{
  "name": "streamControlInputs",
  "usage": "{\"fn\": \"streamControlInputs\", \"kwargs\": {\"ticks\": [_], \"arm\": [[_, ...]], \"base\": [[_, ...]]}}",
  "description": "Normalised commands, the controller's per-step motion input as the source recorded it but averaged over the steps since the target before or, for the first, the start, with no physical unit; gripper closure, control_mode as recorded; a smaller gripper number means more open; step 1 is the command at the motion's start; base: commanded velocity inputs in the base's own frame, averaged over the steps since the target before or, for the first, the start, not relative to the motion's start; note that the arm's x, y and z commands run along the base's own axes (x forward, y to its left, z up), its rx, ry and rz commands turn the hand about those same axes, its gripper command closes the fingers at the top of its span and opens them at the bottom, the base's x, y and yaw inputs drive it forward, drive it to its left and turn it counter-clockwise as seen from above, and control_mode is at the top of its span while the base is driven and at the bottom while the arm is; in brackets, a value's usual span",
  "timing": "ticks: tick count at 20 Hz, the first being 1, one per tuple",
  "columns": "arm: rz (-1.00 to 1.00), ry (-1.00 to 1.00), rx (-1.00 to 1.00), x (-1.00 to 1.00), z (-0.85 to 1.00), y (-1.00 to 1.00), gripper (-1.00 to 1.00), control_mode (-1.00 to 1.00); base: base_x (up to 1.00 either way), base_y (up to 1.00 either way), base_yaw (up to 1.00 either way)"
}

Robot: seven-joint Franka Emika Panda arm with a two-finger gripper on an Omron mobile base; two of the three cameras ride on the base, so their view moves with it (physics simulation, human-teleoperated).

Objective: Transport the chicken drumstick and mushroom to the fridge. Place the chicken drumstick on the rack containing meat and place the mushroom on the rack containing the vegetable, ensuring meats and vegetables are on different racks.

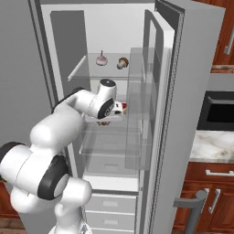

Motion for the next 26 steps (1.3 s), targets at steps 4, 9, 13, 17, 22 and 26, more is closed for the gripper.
{"fn": "streamControlInputs", "kwargs": {"ticks": [4, 9, 13, 17, 22, 26], "arm": [[0.06, 0.0, 0.0, 0.56, -0.27, -0.01, 1.0, -1.0], [0.05, 0.02, 0.0, 0.54, -0.21, -0.02, 1.0, -1.0], [0.05, 0.03, 0.0, 0.4, -0.25, 0.0, 1.0, -1.0], [0.03, 0.0, 0.0, 0.18, -0.33, 0.01, -1.0, -1.0], [0.0, 0.0, 0.0, 0.05, -0.15, 0.15, -1.0, -1.0], [0.0, -0.02, 0.0, -0.01, 0.0, 0.04, -1.0, -1.0]], "base": [[0.0, 0.0, 0.0], [0.0, 0.0, 0.0], [0.0, 0.0, 0.0], [0.0, 0.0, 0.0], [0.0, 0.0, 0.0], [0.0, 0.0, 0.0]]}}
